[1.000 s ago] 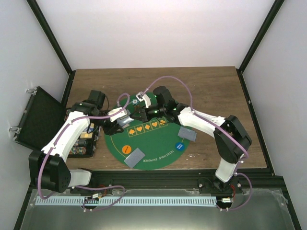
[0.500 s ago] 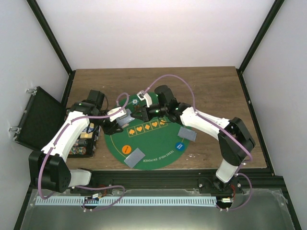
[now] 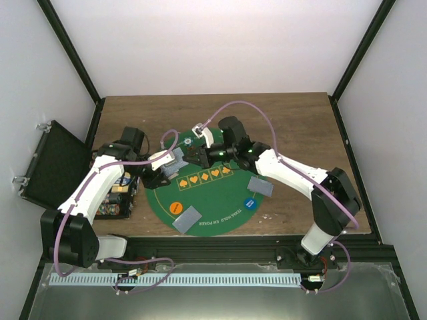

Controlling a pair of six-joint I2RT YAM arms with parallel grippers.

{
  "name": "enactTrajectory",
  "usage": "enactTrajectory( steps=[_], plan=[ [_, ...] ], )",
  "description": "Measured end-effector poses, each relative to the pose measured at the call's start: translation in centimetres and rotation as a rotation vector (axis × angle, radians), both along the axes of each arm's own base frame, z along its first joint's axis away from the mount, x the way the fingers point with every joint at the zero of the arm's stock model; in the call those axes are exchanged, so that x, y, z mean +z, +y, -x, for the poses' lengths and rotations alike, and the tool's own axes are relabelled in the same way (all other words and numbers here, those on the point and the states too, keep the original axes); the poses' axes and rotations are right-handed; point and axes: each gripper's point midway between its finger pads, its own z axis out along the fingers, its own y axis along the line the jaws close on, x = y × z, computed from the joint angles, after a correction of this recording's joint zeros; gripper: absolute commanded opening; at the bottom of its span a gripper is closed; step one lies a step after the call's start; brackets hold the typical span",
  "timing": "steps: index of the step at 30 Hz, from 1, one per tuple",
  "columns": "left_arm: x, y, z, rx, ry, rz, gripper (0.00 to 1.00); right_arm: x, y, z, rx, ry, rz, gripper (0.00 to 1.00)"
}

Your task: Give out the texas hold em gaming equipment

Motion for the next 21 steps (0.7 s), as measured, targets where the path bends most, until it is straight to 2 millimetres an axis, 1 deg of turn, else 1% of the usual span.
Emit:
enactTrajectory(
  steps=[4,12,17,19,21],
  plan=[
    [-0.2,0.1,0.0,0.005,0.006,0.004,0.49,0.5,-0.3,-0.1,-0.013,-0.015,-0.001,0.01],
    [-0.4,0.3,0.1,0.016,0.013,0.01,0.5,0.5,-1.0,-0.7,-0.038,-0.027,0.015,0.01],
    [-0.3,0.2,0.1,0.014,0.015,0.019,0.5,0.5,-1.0,-0.3,-0.017,-0.016,0.009,0.01],
    [-0.3,0.1,0.1,0.013,0.015,0.022,0.5,0.2,-0.7,-0.1,0.005,-0.002,0.008,0.01],
    [-0.3,0.1,0.1,0.012,0.015,0.026,0.5,-0.6,-0.3,-0.1,0.022,0.018,0.015,0.01]
  ],
)
